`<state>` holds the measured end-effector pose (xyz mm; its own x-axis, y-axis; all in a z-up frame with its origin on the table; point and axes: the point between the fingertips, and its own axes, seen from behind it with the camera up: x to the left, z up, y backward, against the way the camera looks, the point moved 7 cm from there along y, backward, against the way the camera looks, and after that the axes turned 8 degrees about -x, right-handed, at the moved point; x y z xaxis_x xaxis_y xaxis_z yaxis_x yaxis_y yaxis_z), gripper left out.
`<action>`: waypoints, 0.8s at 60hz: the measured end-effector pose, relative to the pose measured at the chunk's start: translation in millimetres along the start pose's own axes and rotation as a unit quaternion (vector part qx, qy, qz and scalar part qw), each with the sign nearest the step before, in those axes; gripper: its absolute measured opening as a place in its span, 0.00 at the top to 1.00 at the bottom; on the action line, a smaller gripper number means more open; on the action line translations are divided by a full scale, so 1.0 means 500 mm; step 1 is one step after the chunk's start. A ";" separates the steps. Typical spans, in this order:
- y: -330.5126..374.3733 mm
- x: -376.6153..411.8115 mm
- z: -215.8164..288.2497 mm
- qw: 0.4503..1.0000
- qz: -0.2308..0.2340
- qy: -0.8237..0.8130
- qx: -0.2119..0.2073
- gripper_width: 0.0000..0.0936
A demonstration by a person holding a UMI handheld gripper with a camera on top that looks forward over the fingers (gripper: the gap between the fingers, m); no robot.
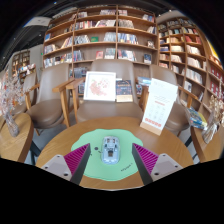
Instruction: Arrange mouse
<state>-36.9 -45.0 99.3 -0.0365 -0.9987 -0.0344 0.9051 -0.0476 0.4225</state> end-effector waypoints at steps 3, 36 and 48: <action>0.068 0.000 0.009 1.000 0.000 -0.003 -0.009 0.09; 0.595 -0.043 -0.196 1.000 -0.026 0.008 -0.002 0.09; 0.631 -0.045 -0.215 1.000 -0.019 0.001 -0.005 0.09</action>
<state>295.2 -35.9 136.1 -0.0707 -0.9961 -0.0521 0.9069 -0.0860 0.4124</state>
